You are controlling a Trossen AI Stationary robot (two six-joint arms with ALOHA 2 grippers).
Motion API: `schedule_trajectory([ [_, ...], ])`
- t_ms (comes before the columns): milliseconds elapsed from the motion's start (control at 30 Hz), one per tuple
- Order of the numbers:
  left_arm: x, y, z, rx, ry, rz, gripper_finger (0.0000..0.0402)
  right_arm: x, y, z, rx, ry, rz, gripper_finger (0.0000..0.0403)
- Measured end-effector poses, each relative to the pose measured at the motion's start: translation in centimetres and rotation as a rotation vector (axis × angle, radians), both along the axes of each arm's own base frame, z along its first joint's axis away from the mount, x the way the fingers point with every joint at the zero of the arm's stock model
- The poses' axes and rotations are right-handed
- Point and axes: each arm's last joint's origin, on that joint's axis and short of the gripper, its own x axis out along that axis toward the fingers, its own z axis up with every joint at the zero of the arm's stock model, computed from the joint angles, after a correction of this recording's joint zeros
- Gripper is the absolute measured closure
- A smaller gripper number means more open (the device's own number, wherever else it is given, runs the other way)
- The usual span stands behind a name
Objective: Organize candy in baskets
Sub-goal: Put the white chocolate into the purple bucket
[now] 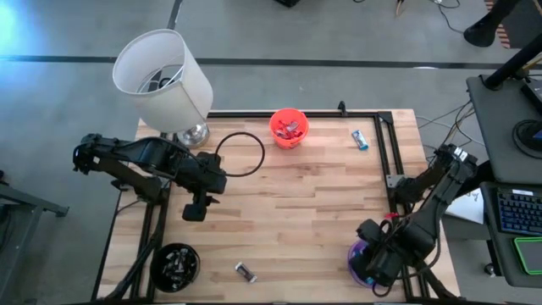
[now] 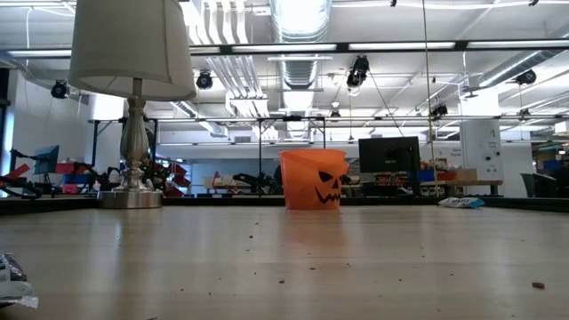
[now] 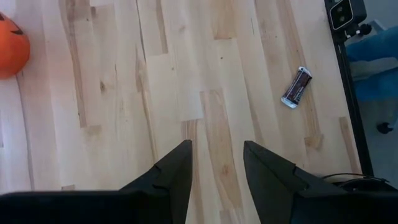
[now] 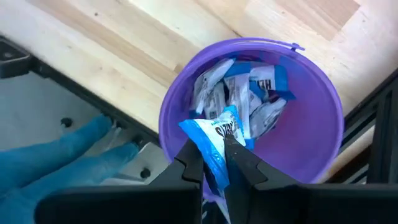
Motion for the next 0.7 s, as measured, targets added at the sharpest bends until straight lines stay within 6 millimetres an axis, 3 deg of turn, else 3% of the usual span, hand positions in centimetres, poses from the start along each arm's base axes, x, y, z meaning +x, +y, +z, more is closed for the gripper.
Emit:
schedule_trajectory([
  [500, 0.0, 0.0, 0.0, -0.002, 0.001, 0.003, 0.0276, 0.1, 0.3, -2.9, 0.007, 0.007, 0.001, 0.038],
  [700, 0.0, 0.0, 0.0, -0.004, 0.001, 0.007, 0.0276, -0.1, 0.3, -3.2, 0.011, 0.033, 0.015, 0.0343],
])
